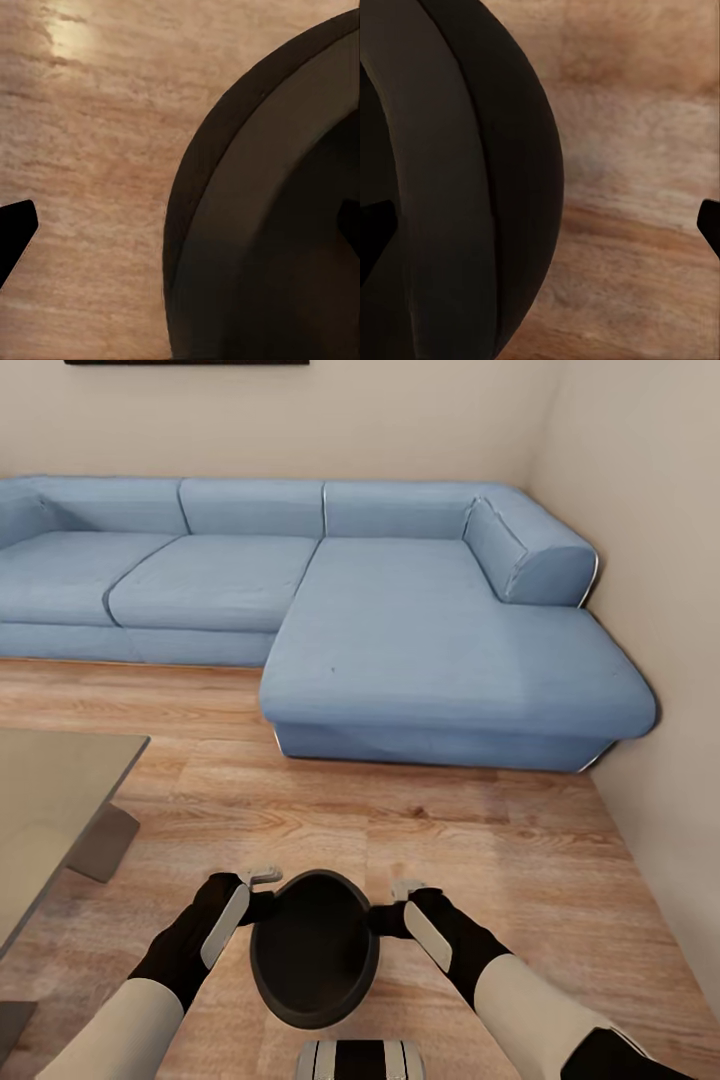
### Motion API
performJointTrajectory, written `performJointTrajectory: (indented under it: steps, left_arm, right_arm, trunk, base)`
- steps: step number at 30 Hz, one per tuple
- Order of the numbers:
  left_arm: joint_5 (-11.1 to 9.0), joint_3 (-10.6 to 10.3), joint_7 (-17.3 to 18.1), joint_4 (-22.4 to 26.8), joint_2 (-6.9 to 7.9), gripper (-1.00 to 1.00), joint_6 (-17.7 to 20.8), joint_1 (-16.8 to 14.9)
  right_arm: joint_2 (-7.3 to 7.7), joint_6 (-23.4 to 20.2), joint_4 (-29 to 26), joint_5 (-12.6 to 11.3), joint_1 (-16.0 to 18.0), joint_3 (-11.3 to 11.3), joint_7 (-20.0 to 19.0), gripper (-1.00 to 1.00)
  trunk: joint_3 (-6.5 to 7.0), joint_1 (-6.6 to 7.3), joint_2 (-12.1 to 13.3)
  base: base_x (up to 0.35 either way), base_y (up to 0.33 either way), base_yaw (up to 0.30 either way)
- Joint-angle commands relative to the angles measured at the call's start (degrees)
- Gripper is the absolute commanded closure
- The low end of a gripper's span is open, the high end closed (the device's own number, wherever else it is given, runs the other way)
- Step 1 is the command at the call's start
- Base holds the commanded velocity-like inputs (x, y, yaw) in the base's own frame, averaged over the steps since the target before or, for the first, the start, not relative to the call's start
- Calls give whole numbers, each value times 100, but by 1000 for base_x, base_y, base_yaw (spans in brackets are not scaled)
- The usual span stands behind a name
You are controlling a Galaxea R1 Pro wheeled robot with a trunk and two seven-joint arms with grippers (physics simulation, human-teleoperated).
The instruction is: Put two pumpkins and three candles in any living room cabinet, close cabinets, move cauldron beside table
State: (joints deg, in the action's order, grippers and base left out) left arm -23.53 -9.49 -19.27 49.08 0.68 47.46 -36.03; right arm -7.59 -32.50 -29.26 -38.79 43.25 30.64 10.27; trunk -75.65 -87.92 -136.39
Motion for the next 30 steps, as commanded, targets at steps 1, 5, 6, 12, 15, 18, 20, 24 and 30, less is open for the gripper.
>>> performJointTrajectory:
  steps: [1, 5, 6, 12, 15, 18, 20, 24, 30]
  left_arm:
    - [-4, -1, 2, -15, 108, -100, 6, 0]
    - [-1, -15, -5, -35, 152, -100, 9, 0]
    - [-8, -21, -6, -41, 155, -100, 9, 0]
    - [-53, -37, 28, -88, 115, -100, -29, 41]
    - [-62, -38, 34, -116, 77, -100, -60, 139]
    - [-57, -36, 37, -110, 32, -100, -53, 236]
    - [-56, -36, 37, -109, 15, -100, -53, 300]
    - [-55, -35, 37, -109, 4, -100, -52, 428]
    - [-55, -35, 37, -112, 3, -100, -52, 510]
  right_arm:
    - [-9, -1, 5, -4, -5, 2, 1, -100]
    - [-18, -2, -4, -5, -9, 6, -4, -100]
    - [-22, -2, -9, -5, -13, 11, -6, -100]
    - [5, 37, 9, 5, -3, 385, -34, -100]
    - [9, 20, 9, -1, -2, 419, -21, -100]
    - [36, -41, -11, 12, 0, 406, 18, -100]
    - [41, -49, -15, 10, -6, 407, 23, -100]
    - [45, -54, -16, 18, -10, 407, 34, -100]
    - [14, -52, -3, 3, -14, 407, 28, -100]
  trunk:
    - [-18, -22, -42]
    - [-90, -110, -202]
    - [-108, -132, -242]
    - [-197, -242, -442]
    - [-197, -242, -442]
    - [-197, -242, -442]
    - [-197, -242, -442]
    - [-197, -242, -442]
    - [-197, -242, -442]
  base:
    - [0, 0, 0]
    - [0, 0, 0]
    - [0, 0, 0]
    - [0, 0, 0]
    - [0, 0, 0]
    - [0, 0, 0]
    - [0, 0, 0]
    - [0, 0, 0]
    - [0, 0, 0]
